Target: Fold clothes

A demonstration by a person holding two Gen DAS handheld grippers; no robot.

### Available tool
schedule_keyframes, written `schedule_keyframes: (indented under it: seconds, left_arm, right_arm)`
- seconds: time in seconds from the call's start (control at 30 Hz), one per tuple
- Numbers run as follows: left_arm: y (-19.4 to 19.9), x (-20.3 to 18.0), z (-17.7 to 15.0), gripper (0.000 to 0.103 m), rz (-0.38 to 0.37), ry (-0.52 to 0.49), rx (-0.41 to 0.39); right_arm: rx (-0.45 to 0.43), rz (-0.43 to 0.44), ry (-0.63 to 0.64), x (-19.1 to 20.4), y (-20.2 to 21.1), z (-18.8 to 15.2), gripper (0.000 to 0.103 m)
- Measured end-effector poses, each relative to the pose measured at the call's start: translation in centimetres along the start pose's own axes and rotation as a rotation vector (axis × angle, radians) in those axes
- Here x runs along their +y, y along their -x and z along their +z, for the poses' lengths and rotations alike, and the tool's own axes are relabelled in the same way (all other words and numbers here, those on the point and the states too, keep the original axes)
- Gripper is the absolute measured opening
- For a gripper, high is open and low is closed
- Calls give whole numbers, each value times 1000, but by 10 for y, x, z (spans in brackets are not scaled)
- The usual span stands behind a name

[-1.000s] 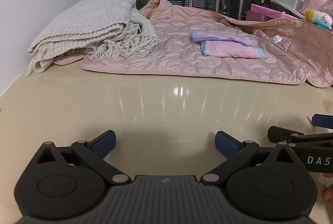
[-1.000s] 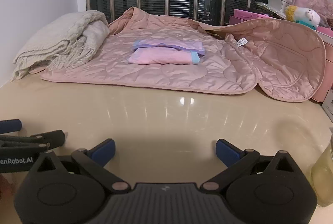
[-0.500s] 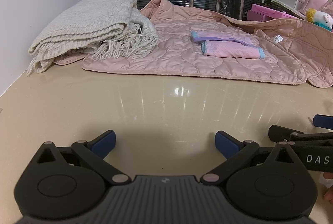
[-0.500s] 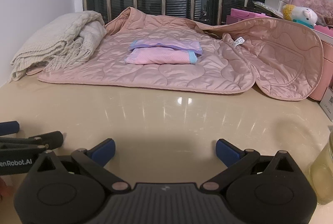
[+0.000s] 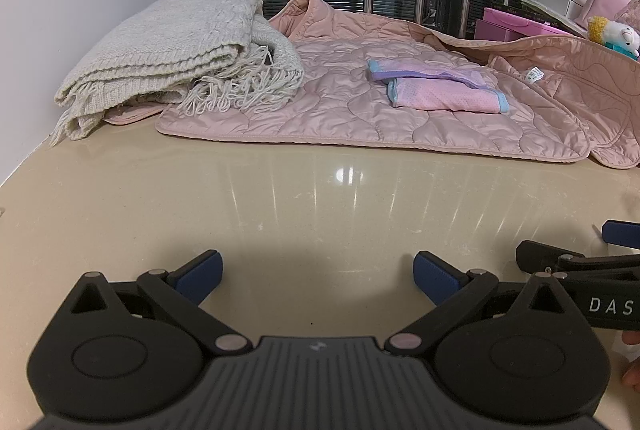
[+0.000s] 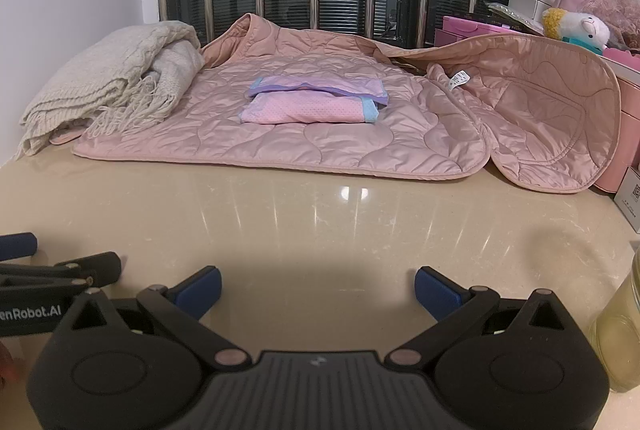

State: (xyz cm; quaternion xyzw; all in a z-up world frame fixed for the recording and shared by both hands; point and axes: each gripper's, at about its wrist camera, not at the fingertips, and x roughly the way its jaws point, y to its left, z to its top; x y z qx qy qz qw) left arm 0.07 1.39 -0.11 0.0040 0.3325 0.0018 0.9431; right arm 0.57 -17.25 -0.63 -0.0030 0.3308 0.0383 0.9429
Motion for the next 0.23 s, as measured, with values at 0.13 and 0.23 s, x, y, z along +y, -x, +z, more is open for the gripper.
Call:
schedule_keyframes:
  seconds: [0.13, 0.23]
  left_arm:
    - [0, 0, 0, 102, 0, 0, 0]
    - [0, 0, 0, 102, 0, 0, 0]
  right_arm:
    - [0, -1, -1, 0, 0, 0, 103]
    - [0, 0, 0, 0, 0, 0, 103]
